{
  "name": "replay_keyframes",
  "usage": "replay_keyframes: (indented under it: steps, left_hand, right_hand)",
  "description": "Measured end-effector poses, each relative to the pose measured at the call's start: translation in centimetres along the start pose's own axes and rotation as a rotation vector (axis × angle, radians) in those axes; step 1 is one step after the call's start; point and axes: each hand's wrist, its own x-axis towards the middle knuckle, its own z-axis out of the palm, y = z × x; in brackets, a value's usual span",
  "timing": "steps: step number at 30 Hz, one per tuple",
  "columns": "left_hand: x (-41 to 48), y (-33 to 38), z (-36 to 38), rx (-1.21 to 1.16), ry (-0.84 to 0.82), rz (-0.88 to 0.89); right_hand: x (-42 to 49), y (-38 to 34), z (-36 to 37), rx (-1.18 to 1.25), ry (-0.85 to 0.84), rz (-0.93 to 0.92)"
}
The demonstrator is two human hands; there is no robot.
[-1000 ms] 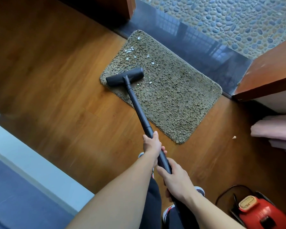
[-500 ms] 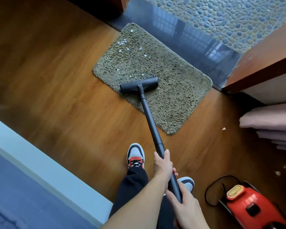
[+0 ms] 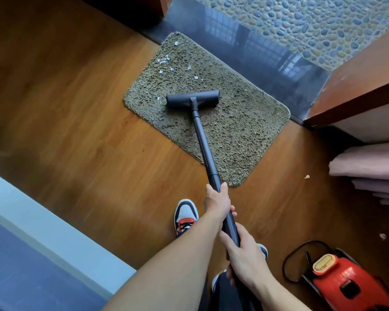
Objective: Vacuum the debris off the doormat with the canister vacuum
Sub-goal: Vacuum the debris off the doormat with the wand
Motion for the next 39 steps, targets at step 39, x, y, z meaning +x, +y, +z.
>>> replay_keyframes:
  steps: [39]
  left_hand:
    - [-0.4, 3.8, 4.5, -0.046, 0.027, 0.028]
  right_hand:
    - [1.6, -1.3, -4.5, -0.106, 0.09, -0.082]
